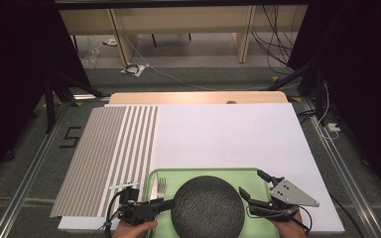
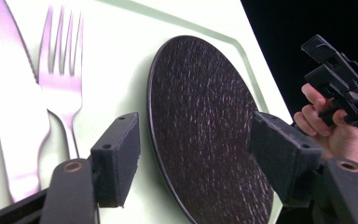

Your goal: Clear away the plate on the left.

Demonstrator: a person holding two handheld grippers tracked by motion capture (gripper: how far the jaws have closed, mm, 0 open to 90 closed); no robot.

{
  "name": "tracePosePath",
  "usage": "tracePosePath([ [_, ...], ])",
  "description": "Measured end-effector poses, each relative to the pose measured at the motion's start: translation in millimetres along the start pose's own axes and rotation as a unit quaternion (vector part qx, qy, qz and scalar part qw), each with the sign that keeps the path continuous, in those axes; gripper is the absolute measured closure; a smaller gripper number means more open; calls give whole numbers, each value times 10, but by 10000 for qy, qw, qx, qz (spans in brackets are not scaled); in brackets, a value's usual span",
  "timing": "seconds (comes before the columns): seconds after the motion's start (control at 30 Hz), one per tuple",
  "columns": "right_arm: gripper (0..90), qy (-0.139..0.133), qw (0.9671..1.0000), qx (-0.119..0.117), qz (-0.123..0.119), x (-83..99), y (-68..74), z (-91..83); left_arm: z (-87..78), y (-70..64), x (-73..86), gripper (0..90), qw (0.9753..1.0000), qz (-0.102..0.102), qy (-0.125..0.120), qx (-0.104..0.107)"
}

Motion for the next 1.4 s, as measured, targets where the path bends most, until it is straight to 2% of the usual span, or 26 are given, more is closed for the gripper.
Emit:
tracePosePath([
  [0.13,224,8,10000,-6,-10,2,-3,0,-24,-19,-39,321,9993,360,-68,-80],
  [0.2,224,-1,10000,-8,0,-1,-2,-2,-38,-33,-60,311,9988,473,-138,-63],
  [0.37,224,4,10000,-7,1,-1,-2,-2,-68,-72,-96,301,9960,840,-297,-87],
  [0.5,224,3,10000,-11,6,0,-3,-2,-96,-116,-112,295,9905,1289,-451,-186],
  [0.6,224,-17,10000,-11,16,0,-5,0,-115,-140,-120,294,9861,1552,-549,-236],
  [0.7,224,-19,10000,-9,21,-1,-5,-2,-135,-156,-138,289,9830,1709,-645,-204],
  [0.8,224,-13,10000,-11,25,-1,-7,-4,-162,-162,-158,284,9774,1954,-767,-250],
  [0.9,224,-25,10000,-18,24,-2,-5,-4,-191,-164,-185,279,9761,2001,-839,-138],
  [1.07,224,-48,10000,-25,42,-3,-5,-2,-231,-165,-218,266,9713,2154,-1005,-73],
  [1.27,224,-55,10000,-25,38,-5,-4,-3,-273,-168,-254,251,9630,2413,-1198,-36],
  [1.3,224,-59,10000,-26,39,-4,-5,-3,-281,-162,-265,249,9607,2475,-1259,-28],
  [1.37,224,-59,10000,-24,45,-3,-5,-1,-289,-157,-277,245,9586,2522,-1324,11],
  [1.4,224,-56,10000,-26,41,-4,-5,-3,-292,-155,-283,240,9564,2581,-1364,-12],
])
Point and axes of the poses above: each handheld gripper's, and its own axes: z roughly forward along the jaws, x roughly out of its underside, y roughly to its left, the point moved 3 cm from there along z, roughly forward along the jaws, and after that the axes turned 14 degrees about -z, right-handed, at the moved point
